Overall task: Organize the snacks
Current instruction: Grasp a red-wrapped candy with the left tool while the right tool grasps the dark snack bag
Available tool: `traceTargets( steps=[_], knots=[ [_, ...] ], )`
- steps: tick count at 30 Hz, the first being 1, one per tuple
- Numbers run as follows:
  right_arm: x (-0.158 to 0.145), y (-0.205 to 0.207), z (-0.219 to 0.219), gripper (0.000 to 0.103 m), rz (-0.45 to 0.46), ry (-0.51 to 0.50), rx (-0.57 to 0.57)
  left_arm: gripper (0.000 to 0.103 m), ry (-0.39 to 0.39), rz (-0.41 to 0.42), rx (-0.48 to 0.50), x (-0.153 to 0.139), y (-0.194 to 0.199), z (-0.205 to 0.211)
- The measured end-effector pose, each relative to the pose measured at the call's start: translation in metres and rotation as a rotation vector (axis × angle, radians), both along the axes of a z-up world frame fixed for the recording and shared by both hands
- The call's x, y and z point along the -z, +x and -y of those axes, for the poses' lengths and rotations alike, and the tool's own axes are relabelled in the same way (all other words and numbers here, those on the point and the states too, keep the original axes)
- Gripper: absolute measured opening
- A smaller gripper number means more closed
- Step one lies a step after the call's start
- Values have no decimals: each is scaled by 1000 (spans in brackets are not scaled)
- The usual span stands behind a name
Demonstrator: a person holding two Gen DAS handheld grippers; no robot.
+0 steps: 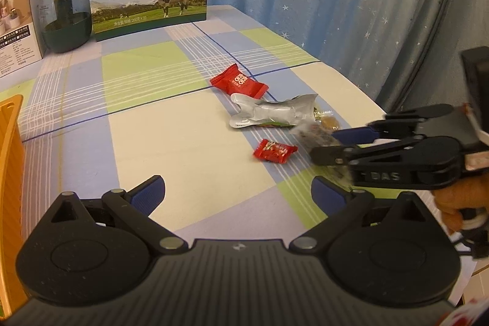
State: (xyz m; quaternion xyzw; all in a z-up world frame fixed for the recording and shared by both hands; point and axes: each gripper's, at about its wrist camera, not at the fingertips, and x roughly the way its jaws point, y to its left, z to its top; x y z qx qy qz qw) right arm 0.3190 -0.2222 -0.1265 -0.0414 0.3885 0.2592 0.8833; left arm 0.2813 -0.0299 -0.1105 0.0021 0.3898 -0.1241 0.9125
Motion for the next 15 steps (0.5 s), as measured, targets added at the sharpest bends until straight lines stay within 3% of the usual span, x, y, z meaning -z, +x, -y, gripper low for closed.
traceTargets(
  steps=[4,7,15],
  knots=[
    [-8,-15,15,38,18,-54,105,98,-1,-1,12,4,4,6],
    [-5,-23,22,39,23,-99,119,98,5,-1,22,9,7,12],
    [4,-21,40,49,1,-22,107,98,-10,-4,30,18,12,21]
  ],
)
